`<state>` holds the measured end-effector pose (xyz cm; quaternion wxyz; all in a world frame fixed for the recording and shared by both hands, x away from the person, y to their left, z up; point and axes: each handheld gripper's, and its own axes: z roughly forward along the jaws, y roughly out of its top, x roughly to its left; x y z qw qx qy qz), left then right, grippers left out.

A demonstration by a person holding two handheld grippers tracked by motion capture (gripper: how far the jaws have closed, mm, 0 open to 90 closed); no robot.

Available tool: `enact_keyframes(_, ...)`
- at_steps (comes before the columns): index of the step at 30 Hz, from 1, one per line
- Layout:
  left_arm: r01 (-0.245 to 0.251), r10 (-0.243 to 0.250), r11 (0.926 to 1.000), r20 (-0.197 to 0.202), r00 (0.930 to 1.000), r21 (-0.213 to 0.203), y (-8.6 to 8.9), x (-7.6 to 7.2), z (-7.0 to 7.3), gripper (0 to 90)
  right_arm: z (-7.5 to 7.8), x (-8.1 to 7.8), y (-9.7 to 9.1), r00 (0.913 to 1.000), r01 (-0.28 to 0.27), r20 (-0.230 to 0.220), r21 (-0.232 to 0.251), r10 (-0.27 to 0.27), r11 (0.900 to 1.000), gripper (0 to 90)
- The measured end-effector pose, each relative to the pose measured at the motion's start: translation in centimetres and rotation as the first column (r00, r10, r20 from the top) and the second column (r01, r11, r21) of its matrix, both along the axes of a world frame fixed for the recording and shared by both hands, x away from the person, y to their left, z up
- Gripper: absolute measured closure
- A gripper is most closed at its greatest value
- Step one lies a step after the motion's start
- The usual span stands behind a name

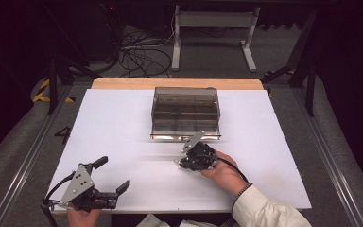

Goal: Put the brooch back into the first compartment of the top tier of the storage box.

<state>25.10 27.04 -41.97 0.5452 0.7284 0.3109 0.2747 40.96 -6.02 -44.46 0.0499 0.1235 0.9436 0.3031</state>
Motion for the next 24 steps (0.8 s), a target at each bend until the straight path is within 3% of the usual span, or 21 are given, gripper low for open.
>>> enact_keyframes(10, 0.001, -0.001, 1.0, 0.002, 1.0, 0.003, 0.0, 0.0, 0.0, 1.5, 0.2, -0.3, 0.1, 0.9999, 0.005, 0.015, 0.0, -0.005, 1.0, 81.8)
enact_keyframes(24, 0.0, 0.0, 1.0, -0.002, 1.0, 0.003, 0.0, 0.0, 0.0, 1.5, 2.6, -1.3, -1.0, 0.9981, 0.002, 0.061, 0.098, -0.008, 0.9952, 81.8)
